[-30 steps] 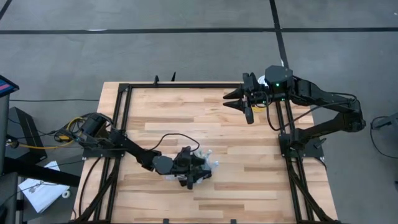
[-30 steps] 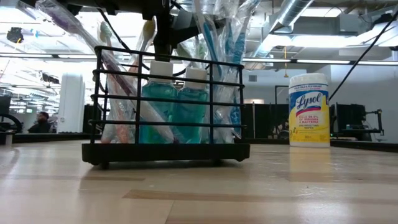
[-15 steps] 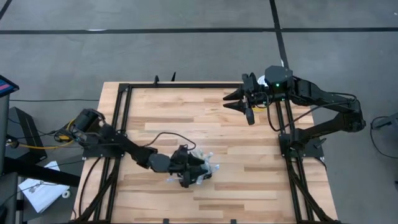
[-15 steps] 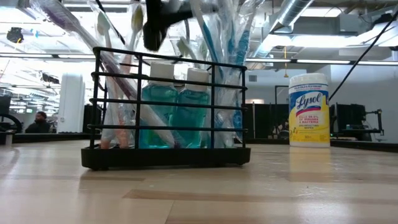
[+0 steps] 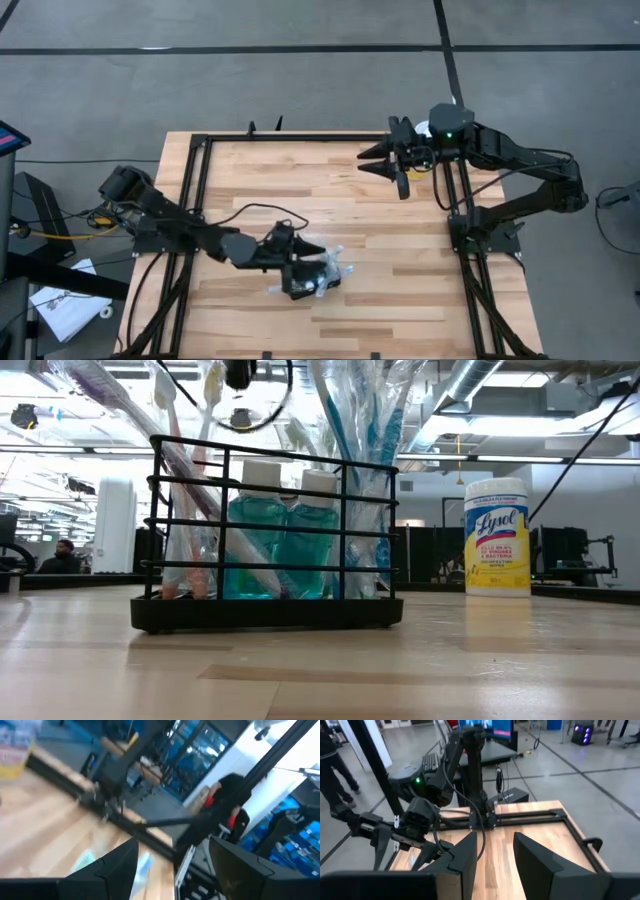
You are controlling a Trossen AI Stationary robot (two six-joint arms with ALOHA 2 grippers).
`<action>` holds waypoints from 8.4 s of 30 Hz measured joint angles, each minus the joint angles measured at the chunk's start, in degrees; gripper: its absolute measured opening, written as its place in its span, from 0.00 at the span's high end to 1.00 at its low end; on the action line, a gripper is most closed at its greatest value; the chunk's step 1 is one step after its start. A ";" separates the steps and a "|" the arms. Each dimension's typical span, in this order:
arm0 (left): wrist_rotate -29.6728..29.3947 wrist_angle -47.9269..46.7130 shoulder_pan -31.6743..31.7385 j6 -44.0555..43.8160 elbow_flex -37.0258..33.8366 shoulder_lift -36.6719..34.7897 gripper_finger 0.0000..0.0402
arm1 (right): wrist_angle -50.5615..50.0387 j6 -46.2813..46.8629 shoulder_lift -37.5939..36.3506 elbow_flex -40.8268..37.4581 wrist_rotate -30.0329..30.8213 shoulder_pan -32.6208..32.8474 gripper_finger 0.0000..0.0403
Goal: Pick & Place toothbrushing station
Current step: Return to Home Position
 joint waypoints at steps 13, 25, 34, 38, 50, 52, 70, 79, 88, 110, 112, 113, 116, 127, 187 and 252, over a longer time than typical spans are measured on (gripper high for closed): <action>-9.05 -0.01 10.76 24.99 0.00 -15.21 0.46 | 4.51 3.06 -0.02 0.02 6.11 -5.52 0.71; -5.45 -11.34 26.14 32.86 0.02 -32.43 0.44 | 6.18 -0.45 3.90 -0.06 17.94 -7.96 0.68; -3.57 -17.28 26.92 45.13 0.02 -53.48 0.50 | 15.31 -1.44 -0.61 0.02 13.23 -9.57 0.69; -1.27 -22.52 23.38 43.10 0.22 -62.86 0.52 | 16.33 -1.46 -5.79 0.00 13.22 -8.26 0.69; -6.64 -47.78 18.21 42.80 0.90 -75.42 0.58 | -6.78 5.66 -27.88 -0.10 13.93 -4.91 0.68; -6.80 -48.04 18.21 42.85 0.92 -78.77 0.59 | -9.59 6.50 -32.33 -0.16 16.31 -4.50 0.68; -11.47 -73.08 22.48 33.04 11.65 -85.65 0.64 | -36.34 21.95 -67.97 -9.44 31.22 -15.88 0.69; -10.71 -72.51 22.97 28.76 12.79 -83.90 0.64 | -52.79 29.37 -64.19 -7.91 47.40 -19.05 0.68; -4.74 -64.22 22.99 27.95 12.98 -82.69 0.64 | -36.10 26.00 -65.05 -10.86 45.52 -21.51 0.67; 4.02 -27.80 22.82 35.89 -29.21 -72.86 0.64 | 29.26 16.31 -68.38 -71.40 9.73 -21.94 0.66; 3.77 -27.62 22.82 33.61 -32.88 -74.04 0.64 | 27.07 16.38 -68.29 -72.59 8.91 -21.58 0.66; 3.74 -27.64 22.82 33.02 -34.37 -74.53 0.64 | 26.16 16.18 -68.24 -72.97 8.52 -21.50 0.66; 1.59 -27.60 22.88 32.63 -37.35 -75.77 0.64 | 23.29 14.11 -68.36 -73.88 8.60 -21.61 0.65; 5.28 -32.84 22.29 23.66 -47.45 -75.53 0.64 | 28.74 3.70 -66.34 -81.55 7.95 -21.18 0.63; 26.35 -31.39 21.79 16.97 -47.45 -74.51 0.64 | 30.80 18.95 -58.95 -81.70 -4.64 -10.59 0.58; 26.33 -31.37 21.38 16.97 -47.45 -74.51 0.64 | 30.81 18.95 -58.93 -81.72 -4.64 -10.57 0.59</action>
